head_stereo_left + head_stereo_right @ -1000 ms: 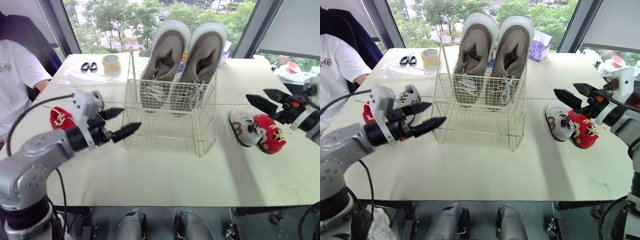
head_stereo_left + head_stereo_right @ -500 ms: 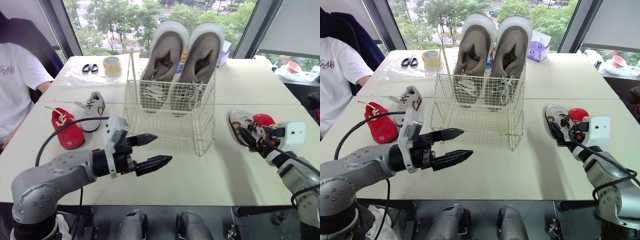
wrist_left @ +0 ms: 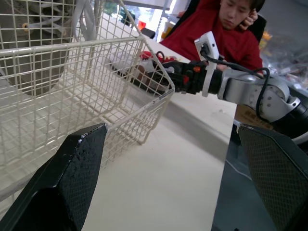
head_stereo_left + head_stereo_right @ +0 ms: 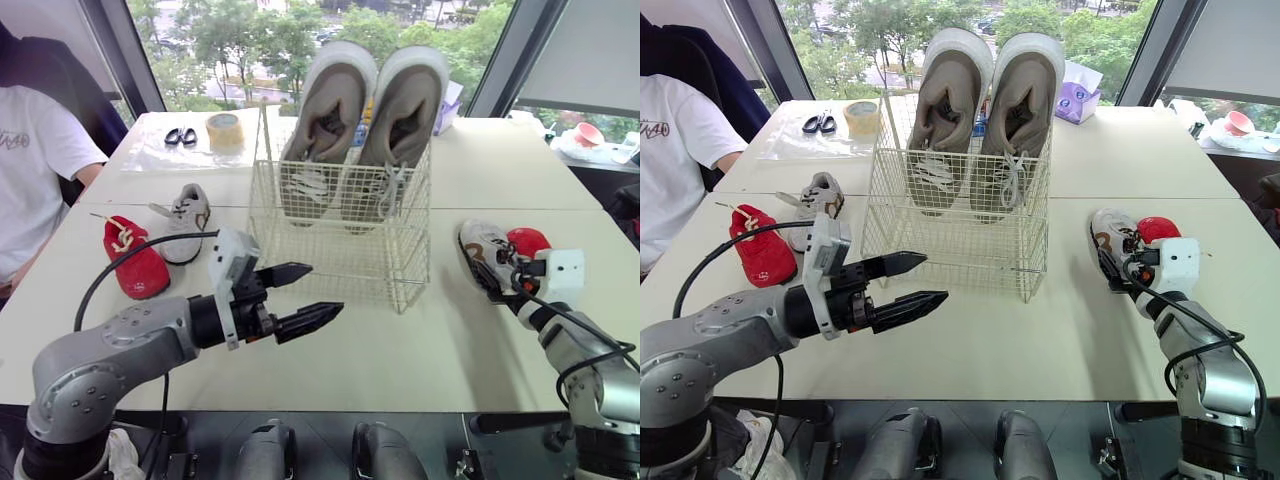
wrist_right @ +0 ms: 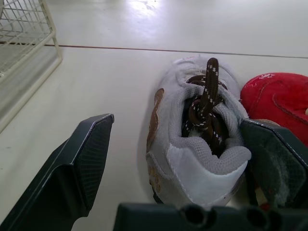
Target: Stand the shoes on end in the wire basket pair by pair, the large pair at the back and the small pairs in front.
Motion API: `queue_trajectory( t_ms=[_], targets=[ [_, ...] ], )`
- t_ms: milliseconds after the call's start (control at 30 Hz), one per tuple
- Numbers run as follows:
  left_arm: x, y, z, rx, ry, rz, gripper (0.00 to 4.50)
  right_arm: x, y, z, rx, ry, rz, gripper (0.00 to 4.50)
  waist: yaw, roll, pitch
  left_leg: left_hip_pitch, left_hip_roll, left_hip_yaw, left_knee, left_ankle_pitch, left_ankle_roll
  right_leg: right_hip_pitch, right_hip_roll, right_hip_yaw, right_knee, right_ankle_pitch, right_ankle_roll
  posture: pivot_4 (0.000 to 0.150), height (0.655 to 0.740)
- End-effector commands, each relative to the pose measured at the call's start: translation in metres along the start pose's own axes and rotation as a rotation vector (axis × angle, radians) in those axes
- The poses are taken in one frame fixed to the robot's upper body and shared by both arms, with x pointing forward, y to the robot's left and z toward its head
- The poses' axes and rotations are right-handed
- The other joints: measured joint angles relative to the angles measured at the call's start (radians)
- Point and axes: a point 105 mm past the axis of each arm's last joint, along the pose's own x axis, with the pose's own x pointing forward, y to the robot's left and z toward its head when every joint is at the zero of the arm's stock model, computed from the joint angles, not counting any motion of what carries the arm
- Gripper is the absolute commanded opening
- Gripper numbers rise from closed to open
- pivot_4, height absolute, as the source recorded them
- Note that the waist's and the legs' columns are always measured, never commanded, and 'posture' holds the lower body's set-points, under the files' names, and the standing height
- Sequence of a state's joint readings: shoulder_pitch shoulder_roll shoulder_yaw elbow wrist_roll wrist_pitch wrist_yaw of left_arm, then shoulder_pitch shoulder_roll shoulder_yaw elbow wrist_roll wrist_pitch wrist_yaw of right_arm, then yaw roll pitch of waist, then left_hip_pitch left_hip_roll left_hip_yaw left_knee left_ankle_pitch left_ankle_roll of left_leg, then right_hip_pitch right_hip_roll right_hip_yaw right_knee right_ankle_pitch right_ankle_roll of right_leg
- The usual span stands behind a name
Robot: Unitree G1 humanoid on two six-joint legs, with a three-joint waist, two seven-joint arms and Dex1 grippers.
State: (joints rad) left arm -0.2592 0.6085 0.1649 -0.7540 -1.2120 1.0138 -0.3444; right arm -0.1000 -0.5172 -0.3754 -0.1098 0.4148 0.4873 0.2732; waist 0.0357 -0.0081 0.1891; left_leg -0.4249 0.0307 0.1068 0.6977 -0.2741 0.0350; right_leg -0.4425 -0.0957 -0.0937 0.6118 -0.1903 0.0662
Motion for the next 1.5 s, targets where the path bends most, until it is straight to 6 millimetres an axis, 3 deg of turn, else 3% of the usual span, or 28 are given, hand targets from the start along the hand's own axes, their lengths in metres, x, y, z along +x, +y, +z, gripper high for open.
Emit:
queue_trajectory(
  t_ms=[33, 67, 167, 367, 467, 567, 733, 933, 1067, 1167, 1233, 1333, 1400, 1500],
  targets=[
    [0.000, -0.003, 0.001, 0.021, -0.012, -0.003, 4.45, 0.000, -0.005, -0.015, 0.024, 0.034, -0.016, 4.50, -0.001, 0.000, 0.000, 0.000, 0.000, 0.000, 0.000, 0.000, 0.000, 0.000, 0.000, 0.000, 0.000, 0.000, 0.000, 0.150, 0.7400],
    [0.000, -0.002, 0.001, 0.023, -0.009, 0.001, 4.45, 0.000, -0.004, -0.017, 0.017, 0.039, -0.013, 4.50, -0.001, 0.000, 0.000, 0.000, 0.000, 0.000, 0.000, 0.000, 0.000, 0.000, 0.000, 0.000, 0.000, 0.000, 0.000, 0.150, 0.7400],
    [0.001, 0.000, 0.000, 0.030, -0.008, 0.009, 4.50, 0.003, -0.001, -0.018, -0.014, 0.033, -0.006, 3.70, -0.001, 0.000, -0.001, 0.000, 0.000, 0.000, 0.000, 0.000, 0.000, 0.000, 0.000, 0.000, 0.000, 0.000, 0.000, 0.150, 0.7400],
    [0.001, 0.003, -0.001, 0.035, -0.001, 0.014, 4.50, 0.006, 0.008, -0.015, -0.082, 0.022, 0.027, 0.93, -0.005, 0.000, -0.001, 0.000, 0.000, 0.000, 0.000, 0.000, 0.000, 0.000, 0.000, 0.000, 0.000, 0.000, 0.000, 0.150, 0.7400],
    [-0.001, 0.005, -0.002, 0.042, 0.009, 0.016, 4.50, 0.004, 0.014, -0.012, -0.091, 0.003, 0.037, 0.02, -0.009, 0.000, -0.001, 0.000, 0.001, 0.000, 0.000, 0.000, 0.000, 0.000, 0.000, 0.000, 0.000, 0.000, 0.000, 0.150, 0.7400],
    [-0.007, 0.009, 0.003, 0.029, -0.006, 0.017, 4.50, 0.004, 0.012, 0.011, -0.106, -0.097, 0.002, 0.02, -0.013, 0.000, -0.001, 0.000, 0.001, 0.000, 0.000, 0.000, 0.000, 0.000, 0.000, 0.000, 0.000, 0.000, 0.000, 0.150, 0.7400],
    [-0.023, 0.030, 0.029, -0.026, -0.111, 0.045, 4.50, 0.002, 0.006, 0.075, -0.176, -0.322, -0.096, 0.02, -0.025, 0.003, 0.001, -0.001, 0.001, 0.000, -0.001, 0.000, 0.000, -0.002, 0.000, 0.000, 0.000, 0.000, 0.000, 0.150, 0.7400],
    [-0.040, 0.058, 0.055, -0.090, -0.201, 0.057, 4.50, -0.021, 0.011, 0.160, -0.308, -0.590, -0.158, 0.02, -0.023, 0.004, 0.002, -0.001, 0.000, 0.000, -0.004, 0.000, -0.001, -0.003, 0.000, 0.000, 0.000, -0.001, 0.002, 0.150, 0.7400],
    [-0.049, 0.067, 0.085, -0.113, -0.303, -0.004, 4.50, -0.041, 0.015, 0.230, -0.349, -0.799, -0.191, 0.02, -0.024, 0.004, 0.002, -0.001, 0.000, 0.000, -0.003, 0.000, -0.001, -0.003, 0.000, -0.001, 0.000, -0.001, 0.002, 0.150, 0.7400],
    [-0.053, 0.074, 0.128, -0.079, -0.419, -0.038, 4.50, -0.068, 0.042, 0.310, -0.383, -1.032, -0.057, 0.02, -0.027, 0.009, 0.007, -0.001, -0.001, 0.001, -0.002, 0.001, -0.001, -0.003, 0.000, 0.000, 0.001, -0.001, 0.002, 0.150, 0.7400],
    [-0.056, 0.079, 0.155, -0.081, -0.503, -0.054, 4.50, -0.083, 0.067, 0.339, -0.442, -1.124, 0.087, 0.02, -0.026, 0.010, 0.008, -0.003, -0.001, 0.002, -0.003, 0.001, -0.001, -0.006, 0.000, 0.000, 0.002, -0.001, 0.001, 0.150, 0.7400],
    [-0.062, 0.083, 0.192, -0.073, -0.600, -0.088, 4.50, -0.095, 0.112, 0.352, -0.576, -1.154, 0.354, 0.02, -0.028, 0.003, 0.005, 0.000, -0.001, 0.001, -0.010, 0.002, -0.002, -0.005, 0.003, 0.000, 0.000, 0.000, 0.004, 0.150, 0.7400],
    [-0.066, 0.080, 0.212, -0.048, -0.631, -0.116, 4.50, -0.095, 0.141, 0.342, -0.670, -1.122, 0.532, 0.02, -0.032, 0.000, 0.004, 0.002, -0.001, 0.002, -0.014, 0.002, -0.004, -0.004, 0.003, 0.000, -0.001, 0.000, 0.005, 0.150, 0.7400],
    [-0.067, 0.073, 0.225, 0.003, -0.614, -0.142, 4.50, -0.092, 0.164, 0.327, -0.784, -1.091, 0.660, 0.02, -0.047, -0.001, 0.005, 0.002, 0.000, 0.003, -0.014, 0.006, -0.009, -0.003, 0.001, 0.000, -0.001, 0.000, 0.005, 0.150, 0.7400]
  ],
)
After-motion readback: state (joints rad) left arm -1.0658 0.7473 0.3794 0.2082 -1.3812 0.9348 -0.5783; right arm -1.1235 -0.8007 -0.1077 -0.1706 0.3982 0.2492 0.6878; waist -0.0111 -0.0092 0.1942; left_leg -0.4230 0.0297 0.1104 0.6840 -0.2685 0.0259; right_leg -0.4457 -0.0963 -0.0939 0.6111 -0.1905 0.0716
